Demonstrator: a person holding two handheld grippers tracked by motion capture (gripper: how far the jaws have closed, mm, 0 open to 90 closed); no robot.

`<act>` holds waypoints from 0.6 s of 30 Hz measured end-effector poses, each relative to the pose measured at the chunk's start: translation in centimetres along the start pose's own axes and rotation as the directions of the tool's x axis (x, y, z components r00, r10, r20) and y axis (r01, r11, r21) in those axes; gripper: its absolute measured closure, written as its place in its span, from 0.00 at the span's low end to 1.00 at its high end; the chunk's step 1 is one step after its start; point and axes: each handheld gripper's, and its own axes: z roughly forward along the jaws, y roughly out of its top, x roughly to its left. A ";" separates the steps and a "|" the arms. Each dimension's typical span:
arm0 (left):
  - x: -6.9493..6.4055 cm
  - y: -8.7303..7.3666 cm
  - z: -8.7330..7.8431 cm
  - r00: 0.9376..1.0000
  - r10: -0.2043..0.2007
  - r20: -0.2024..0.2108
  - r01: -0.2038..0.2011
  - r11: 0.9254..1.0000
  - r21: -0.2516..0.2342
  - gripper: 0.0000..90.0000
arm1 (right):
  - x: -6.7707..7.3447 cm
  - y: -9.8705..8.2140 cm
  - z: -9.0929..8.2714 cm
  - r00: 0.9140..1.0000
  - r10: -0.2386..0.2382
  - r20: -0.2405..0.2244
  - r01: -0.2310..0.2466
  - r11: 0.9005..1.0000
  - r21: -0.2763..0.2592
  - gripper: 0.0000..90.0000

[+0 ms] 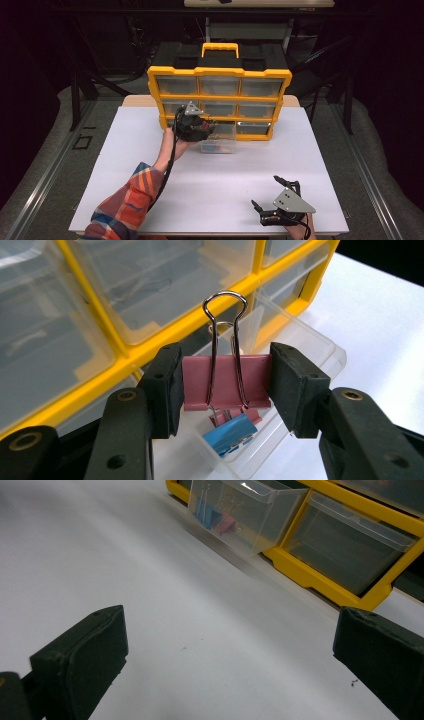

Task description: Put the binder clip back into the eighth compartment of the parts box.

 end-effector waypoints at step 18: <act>-0.3 -5.1 -7.0 0.999 0.014 -0.046 -0.018 0.995 -0.097 0.02 | 0.0 0.0 -0.1 1.000 0.008 -0.001 -0.008 1.000 0.003 0.01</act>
